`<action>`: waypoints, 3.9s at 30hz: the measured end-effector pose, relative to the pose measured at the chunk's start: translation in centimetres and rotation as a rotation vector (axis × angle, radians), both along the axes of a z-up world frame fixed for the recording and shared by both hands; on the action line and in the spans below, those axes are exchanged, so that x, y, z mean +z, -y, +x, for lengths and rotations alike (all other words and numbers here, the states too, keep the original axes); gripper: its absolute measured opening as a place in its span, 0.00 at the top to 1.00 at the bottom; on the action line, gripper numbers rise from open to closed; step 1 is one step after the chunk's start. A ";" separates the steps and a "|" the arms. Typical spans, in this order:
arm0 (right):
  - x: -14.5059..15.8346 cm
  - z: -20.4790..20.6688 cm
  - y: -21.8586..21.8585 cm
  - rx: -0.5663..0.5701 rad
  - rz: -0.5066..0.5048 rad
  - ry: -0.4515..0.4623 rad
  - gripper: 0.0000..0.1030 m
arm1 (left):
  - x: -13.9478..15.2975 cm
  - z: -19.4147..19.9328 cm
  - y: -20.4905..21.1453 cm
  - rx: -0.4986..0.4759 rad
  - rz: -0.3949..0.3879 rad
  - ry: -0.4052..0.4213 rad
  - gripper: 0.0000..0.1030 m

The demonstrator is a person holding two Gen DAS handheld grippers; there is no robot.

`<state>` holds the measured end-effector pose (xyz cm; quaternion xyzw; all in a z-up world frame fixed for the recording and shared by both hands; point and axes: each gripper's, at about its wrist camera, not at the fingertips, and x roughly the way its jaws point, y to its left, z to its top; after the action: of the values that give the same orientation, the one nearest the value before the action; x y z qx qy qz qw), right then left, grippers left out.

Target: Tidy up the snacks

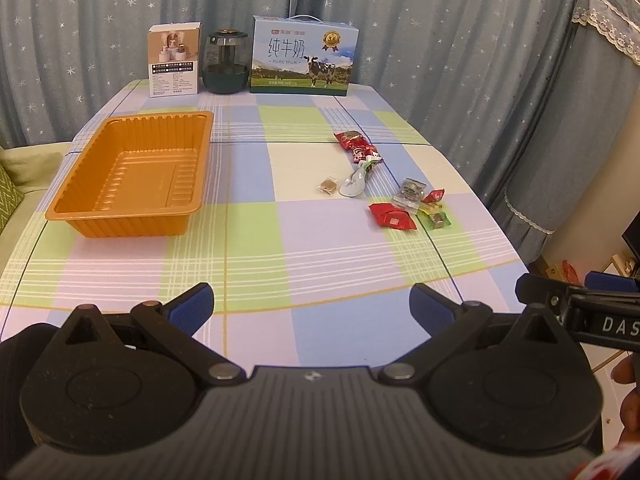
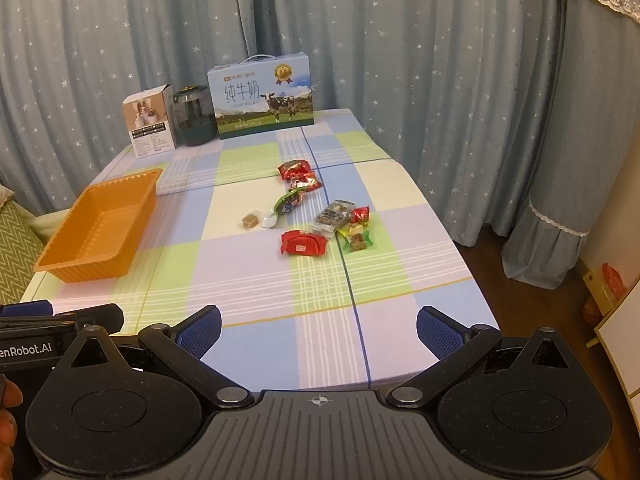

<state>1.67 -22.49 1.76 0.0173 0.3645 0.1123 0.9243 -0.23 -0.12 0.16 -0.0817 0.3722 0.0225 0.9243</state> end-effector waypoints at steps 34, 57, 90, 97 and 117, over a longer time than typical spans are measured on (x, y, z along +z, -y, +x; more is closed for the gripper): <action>0.3 0.2 0.3 -0.007 0.001 0.000 0.00 | 0.1 0.1 0.1 -0.005 0.003 0.003 0.00; 0.4 0.1 0.3 -0.007 0.000 0.000 0.00 | 0.0 0.0 0.0 -0.005 0.002 0.007 0.00; 0.2 7.1 5.3 -0.092 0.019 0.055 0.00 | -2.8 9.8 0.9 -0.287 -0.024 0.023 0.05; -2.2 11.4 6.5 -0.052 0.063 0.059 0.00 | -5.3 15.6 2.0 -0.427 -0.067 0.022 0.09; -10.7 17.8 6.2 -0.034 0.040 -0.067 0.15 | -13.6 26.7 8.1 -0.776 0.215 0.029 0.40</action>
<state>19.42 -28.70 -8.92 0.0457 0.3925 0.1033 0.9128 26.49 -8.21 -13.44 0.1619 0.3578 -0.2904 0.8726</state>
